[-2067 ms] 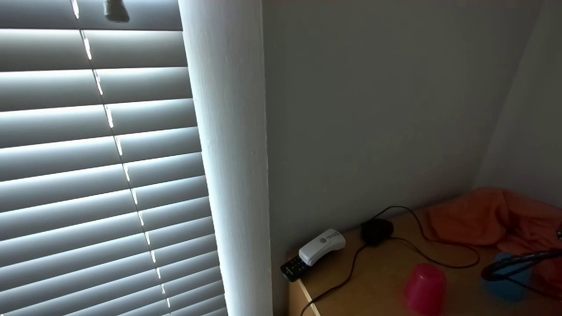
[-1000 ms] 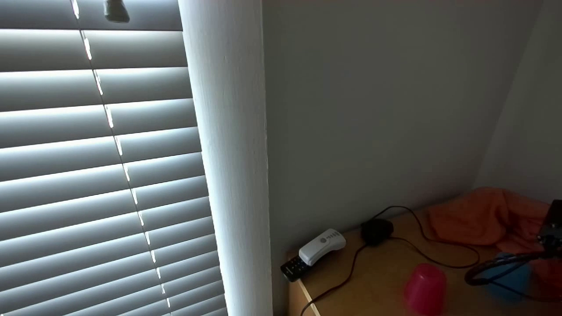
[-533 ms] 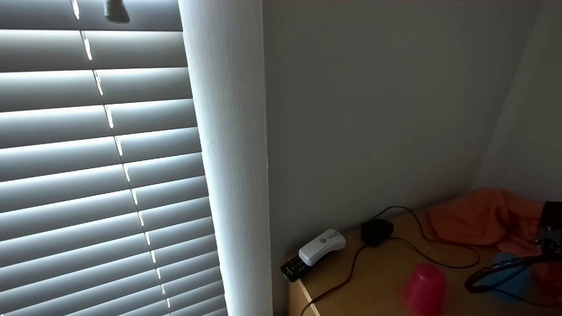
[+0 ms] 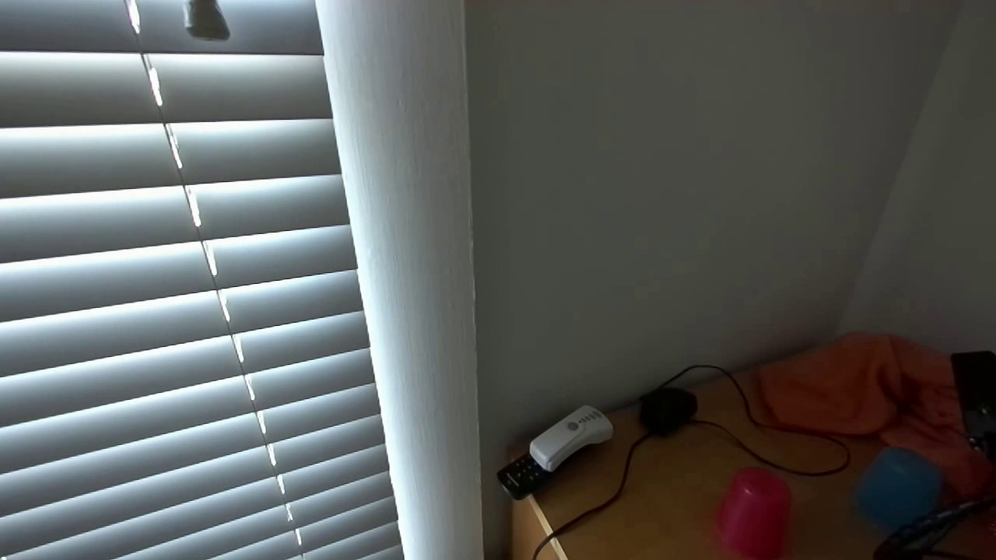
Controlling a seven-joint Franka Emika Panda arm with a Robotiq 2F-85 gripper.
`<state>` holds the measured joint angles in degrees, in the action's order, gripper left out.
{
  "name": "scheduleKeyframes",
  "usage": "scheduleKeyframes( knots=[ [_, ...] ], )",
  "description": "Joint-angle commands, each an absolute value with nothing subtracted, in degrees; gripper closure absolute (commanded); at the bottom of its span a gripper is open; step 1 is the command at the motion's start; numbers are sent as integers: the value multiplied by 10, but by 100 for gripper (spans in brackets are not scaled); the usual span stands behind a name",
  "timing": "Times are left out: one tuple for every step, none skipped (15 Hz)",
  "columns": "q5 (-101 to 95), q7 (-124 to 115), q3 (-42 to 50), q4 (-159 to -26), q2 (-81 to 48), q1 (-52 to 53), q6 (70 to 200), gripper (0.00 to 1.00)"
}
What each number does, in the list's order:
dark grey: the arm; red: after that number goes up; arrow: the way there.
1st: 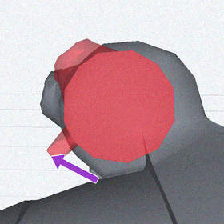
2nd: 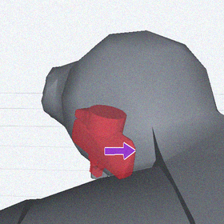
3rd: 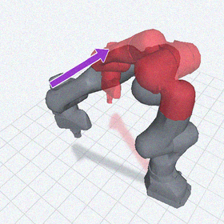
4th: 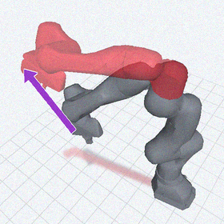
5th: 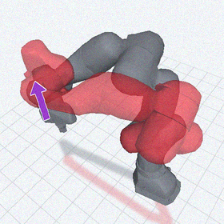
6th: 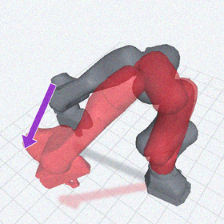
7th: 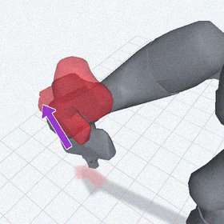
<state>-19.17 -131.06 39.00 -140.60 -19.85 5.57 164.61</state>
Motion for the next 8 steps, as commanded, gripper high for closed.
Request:
scheduleKeyframes(
  knots=[
    [-286, -1363, 490, -1415, -185, 159, 1597, 52],
    [-307, -1372, 503, -1416, -184, 177, 1584, 52],
    [-328, -1383, 513, -1414, -185, 193, 1570, 52],
    [-351, -1399, 523, -1411, -185, 210, 1551, 52],
    [-369, -1405, 523, -1411, -180, 216, 1535, 52],
    [-393, -1419, 523, -1410, -176, 223, 1515, 52],
    [-417, -1435, 520, -1406, -175, 227, 1486, 52],
    [-444, -1453, 511, -1403, -171, 226, 1462, 52]
  ],
)
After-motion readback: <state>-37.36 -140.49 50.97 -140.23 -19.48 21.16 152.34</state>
